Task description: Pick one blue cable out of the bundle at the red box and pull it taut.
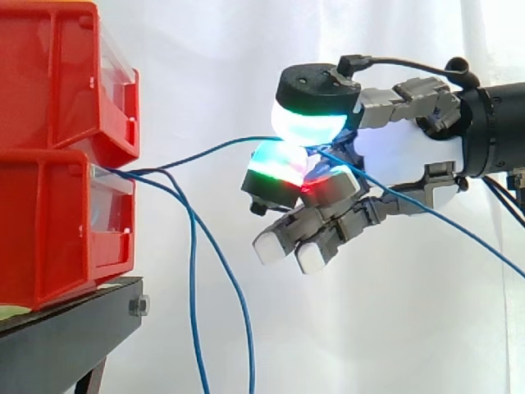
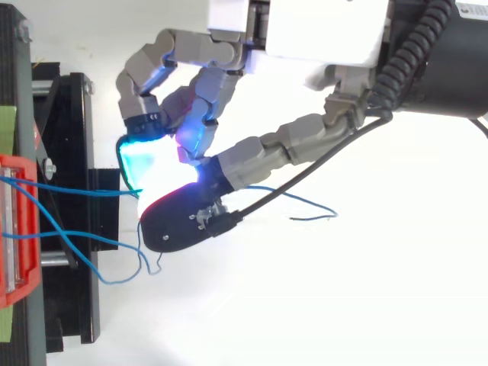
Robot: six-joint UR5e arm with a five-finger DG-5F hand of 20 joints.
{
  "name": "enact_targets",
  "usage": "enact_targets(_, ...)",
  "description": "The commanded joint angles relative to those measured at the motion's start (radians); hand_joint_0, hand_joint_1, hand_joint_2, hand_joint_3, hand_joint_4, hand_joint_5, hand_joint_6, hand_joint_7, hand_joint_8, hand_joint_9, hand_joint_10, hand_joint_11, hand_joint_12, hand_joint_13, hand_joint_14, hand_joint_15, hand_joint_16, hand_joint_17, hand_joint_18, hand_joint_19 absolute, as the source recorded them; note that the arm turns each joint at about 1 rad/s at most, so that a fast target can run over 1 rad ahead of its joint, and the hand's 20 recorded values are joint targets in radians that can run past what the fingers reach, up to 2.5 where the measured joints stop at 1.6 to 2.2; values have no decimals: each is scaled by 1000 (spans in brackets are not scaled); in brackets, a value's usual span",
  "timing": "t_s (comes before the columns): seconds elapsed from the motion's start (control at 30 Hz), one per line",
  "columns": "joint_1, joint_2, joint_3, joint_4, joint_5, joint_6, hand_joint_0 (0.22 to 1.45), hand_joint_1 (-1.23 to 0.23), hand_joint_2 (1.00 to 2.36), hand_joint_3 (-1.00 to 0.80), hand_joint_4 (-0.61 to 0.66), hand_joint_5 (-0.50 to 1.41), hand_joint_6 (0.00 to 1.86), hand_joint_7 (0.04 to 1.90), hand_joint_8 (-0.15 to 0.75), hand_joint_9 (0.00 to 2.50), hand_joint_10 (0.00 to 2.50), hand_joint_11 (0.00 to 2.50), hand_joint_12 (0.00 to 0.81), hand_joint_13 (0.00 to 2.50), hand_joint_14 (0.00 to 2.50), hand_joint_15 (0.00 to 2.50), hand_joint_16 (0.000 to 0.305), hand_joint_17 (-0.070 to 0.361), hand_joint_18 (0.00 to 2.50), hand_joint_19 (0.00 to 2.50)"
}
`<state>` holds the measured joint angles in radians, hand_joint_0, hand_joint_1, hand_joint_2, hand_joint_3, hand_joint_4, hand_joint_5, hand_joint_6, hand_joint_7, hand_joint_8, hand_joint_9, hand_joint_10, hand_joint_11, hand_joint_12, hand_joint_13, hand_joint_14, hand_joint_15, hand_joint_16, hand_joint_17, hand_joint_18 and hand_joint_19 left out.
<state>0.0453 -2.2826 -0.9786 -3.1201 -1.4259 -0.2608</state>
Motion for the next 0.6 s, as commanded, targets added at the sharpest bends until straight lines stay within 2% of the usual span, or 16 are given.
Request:
enact_targets(0.0,1,0,1,0,1,0,609,-837,1005,-14,79,-92,892,1230,418,1244,12,1165,417,751,12,358,63,141,795,428)
enact_targets(0.13,1,0,0,-12,1,0,610,-847,1016,15,48,-87,888,1263,418,1260,12,1148,423,761,12,361,64,144,808,413)
enact_targets(0.3,1,0,0,-23,1,0,573,-839,1143,0,21,-80,883,1274,414,1264,12,1108,429,769,12,356,66,147,819,403)
enact_targets(0.4,1,0,0,-25,1,0,540,-831,1272,-17,19,-74,879,1288,419,1262,12,1064,437,771,11,352,67,151,818,398)
enact_targets(0.57,2,0,0,-26,2,0,522,-822,1350,-42,22,-70,874,1302,417,1231,14,909,450,750,10,319,68,153,803,381)
